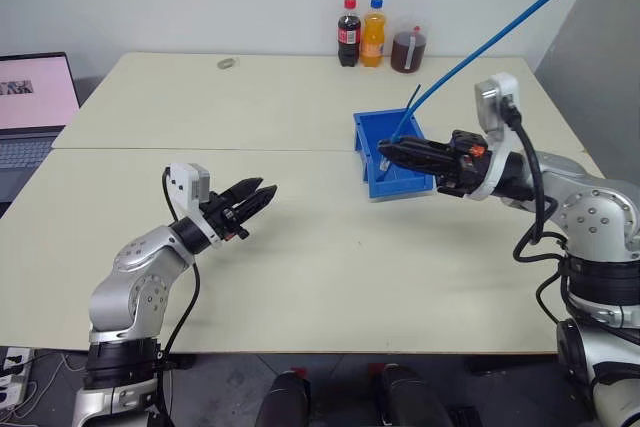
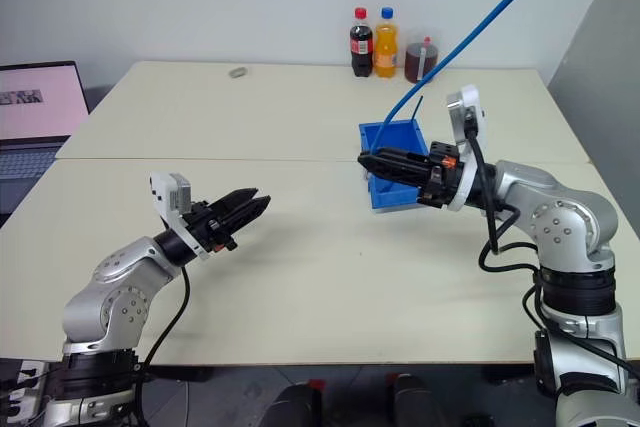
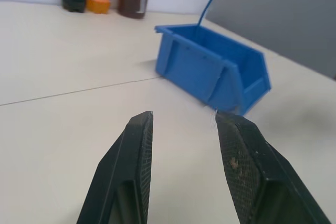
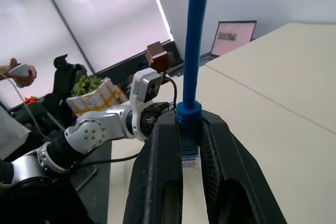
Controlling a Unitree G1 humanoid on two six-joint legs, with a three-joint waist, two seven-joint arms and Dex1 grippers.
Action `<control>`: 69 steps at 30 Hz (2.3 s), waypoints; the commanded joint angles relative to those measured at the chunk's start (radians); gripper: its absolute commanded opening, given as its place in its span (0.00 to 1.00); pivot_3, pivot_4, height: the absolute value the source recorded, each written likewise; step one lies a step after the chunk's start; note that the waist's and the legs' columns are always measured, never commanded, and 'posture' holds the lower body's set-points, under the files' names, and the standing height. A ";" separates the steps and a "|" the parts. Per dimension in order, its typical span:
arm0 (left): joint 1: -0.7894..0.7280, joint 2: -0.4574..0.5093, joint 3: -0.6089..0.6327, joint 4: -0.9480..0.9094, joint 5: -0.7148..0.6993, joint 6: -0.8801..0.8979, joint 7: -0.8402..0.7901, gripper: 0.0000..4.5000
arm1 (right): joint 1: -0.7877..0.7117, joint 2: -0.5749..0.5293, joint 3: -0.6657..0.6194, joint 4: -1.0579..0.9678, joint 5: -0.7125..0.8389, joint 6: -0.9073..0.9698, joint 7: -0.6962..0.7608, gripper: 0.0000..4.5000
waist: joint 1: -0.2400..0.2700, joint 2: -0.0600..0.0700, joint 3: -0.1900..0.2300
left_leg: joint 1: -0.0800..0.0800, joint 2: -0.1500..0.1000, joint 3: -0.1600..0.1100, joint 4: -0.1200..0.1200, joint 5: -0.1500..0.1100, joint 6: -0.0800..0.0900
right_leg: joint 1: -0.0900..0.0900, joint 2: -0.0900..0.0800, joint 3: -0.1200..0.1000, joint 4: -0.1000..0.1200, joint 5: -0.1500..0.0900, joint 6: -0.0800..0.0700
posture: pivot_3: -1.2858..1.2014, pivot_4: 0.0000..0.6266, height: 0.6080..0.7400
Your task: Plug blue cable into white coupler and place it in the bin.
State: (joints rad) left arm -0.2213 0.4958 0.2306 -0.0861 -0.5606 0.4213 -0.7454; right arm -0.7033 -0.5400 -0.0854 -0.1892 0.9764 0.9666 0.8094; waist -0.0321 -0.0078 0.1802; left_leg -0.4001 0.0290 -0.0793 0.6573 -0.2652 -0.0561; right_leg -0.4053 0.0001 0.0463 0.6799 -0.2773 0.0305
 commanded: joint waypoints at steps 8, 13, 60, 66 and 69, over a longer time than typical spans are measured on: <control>0.140 0.057 0.121 -0.016 0.032 -0.067 0.039 0.90 | -0.023 0.039 0.086 -0.031 -0.056 -0.036 0.053 0.04 | 0.000 -0.002 0.002 | 0.000 0.000 0.000 0.000 0.000 0.000 | 0.000 0.000 0.000 0.000 0.000 0.000 | 0.52 0.24 1.00; 0.204 0.101 0.162 0.067 0.069 -0.154 -0.007 1.00 | -0.012 0.049 0.113 -0.044 -0.068 -0.036 0.061 0.04 | 0.000 -0.002 0.003 | 0.000 0.000 0.000 0.000 0.000 0.000 | -0.001 0.000 0.000 0.000 0.000 0.000 | 0.52 0.24 1.00; -0.416 0.161 -0.038 1.098 0.364 -0.652 -0.252 0.92 | 0.024 0.025 0.107 -0.137 -0.067 0.032 -0.006 0.04 | -0.001 -0.004 0.004 | 0.000 0.000 0.000 -0.003 0.000 0.000 | -0.002 -0.001 -0.002 0.001 0.000 -0.001 | 0.52 0.24 1.00; -0.403 0.161 -0.037 1.112 0.368 -0.655 -0.250 0.67 | 0.034 0.023 0.103 -0.149 -0.064 0.037 -0.014 0.04 | -0.001 -0.004 0.004 | 0.000 0.000 -0.001 -0.003 0.000 0.000 | -0.002 -0.001 -0.003 0.002 0.000 -0.001 | 0.52 0.24 1.00; -0.380 0.166 -0.030 1.114 0.363 -0.655 -0.247 0.55 | 0.041 0.024 0.100 -0.155 -0.063 0.039 -0.018 0.04 | -0.001 -0.005 0.004 | 0.000 0.000 -0.001 -0.003 0.000 0.000 | -0.002 -0.001 -0.002 0.002 0.000 -0.001 | 0.52 0.24 1.00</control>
State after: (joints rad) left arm -0.6178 0.6499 0.1863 1.0296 -0.1961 -0.2236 -0.9946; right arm -0.6676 -0.5082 0.0502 -0.3102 0.8882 1.0071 0.7965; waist -0.0332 -0.0124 0.1840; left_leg -0.4000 0.0289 -0.0799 0.6545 -0.2651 -0.0561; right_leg -0.4071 -0.0006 0.0438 0.6816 -0.2773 0.0296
